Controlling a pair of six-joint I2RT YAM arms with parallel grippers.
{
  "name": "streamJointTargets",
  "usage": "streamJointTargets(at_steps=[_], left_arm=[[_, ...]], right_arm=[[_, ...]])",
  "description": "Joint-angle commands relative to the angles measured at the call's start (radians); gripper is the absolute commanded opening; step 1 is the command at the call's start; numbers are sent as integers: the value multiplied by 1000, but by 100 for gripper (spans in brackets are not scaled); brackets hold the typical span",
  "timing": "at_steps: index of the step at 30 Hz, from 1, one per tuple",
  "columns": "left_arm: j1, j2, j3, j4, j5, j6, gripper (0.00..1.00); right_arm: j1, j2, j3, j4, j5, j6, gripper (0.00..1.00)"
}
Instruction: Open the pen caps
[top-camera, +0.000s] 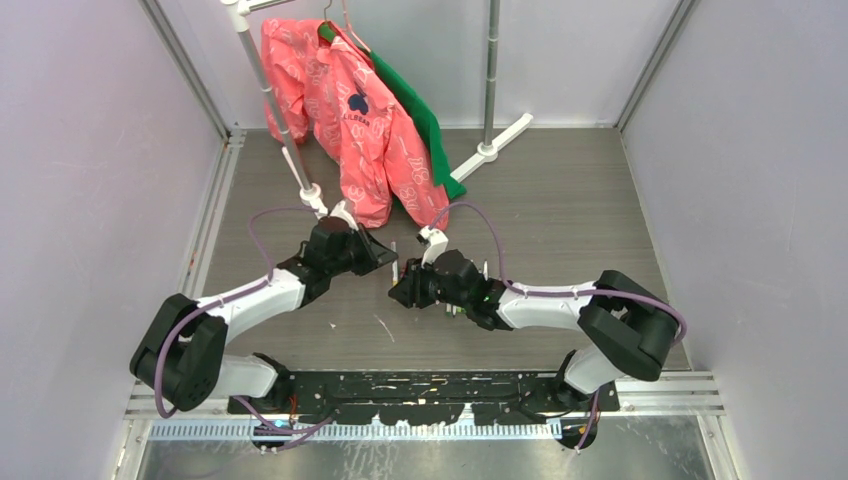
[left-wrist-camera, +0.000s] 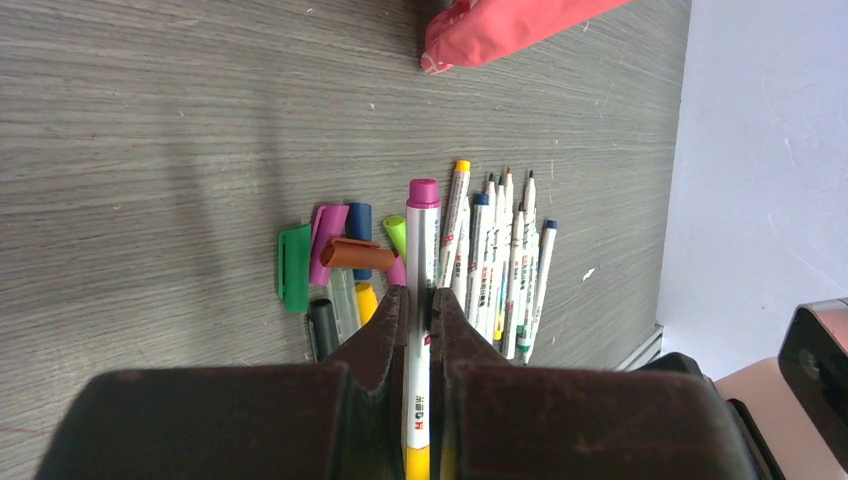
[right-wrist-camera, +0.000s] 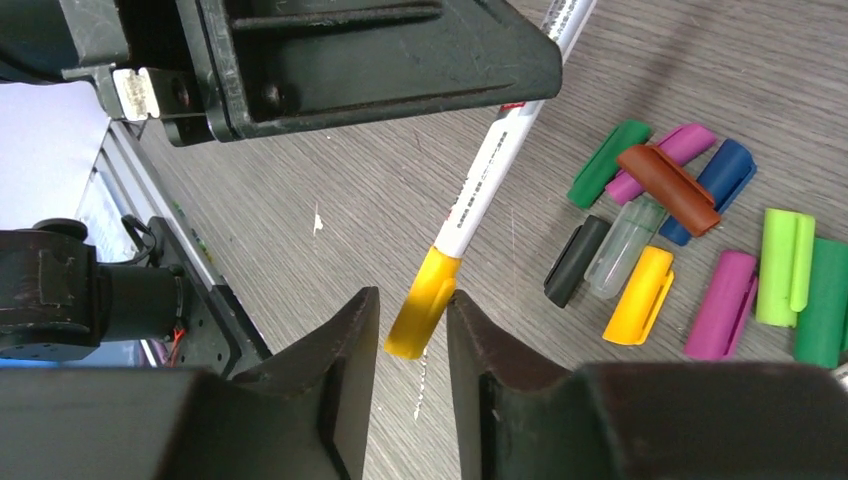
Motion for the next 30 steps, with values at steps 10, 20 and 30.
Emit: streamJointTargets(at_steps=[10, 20, 30], left_arm=[[-8, -15, 2, 64, 48, -9, 6], [-22, 30, 18, 52, 87, 16, 25], [-39, 5, 27, 1, 13, 48, 0]], right_arm=[[8, -7, 25, 75, 0, -2, 1], [7, -23, 24, 67, -2, -5, 1], [7, -30, 25, 32, 18, -12, 1]])
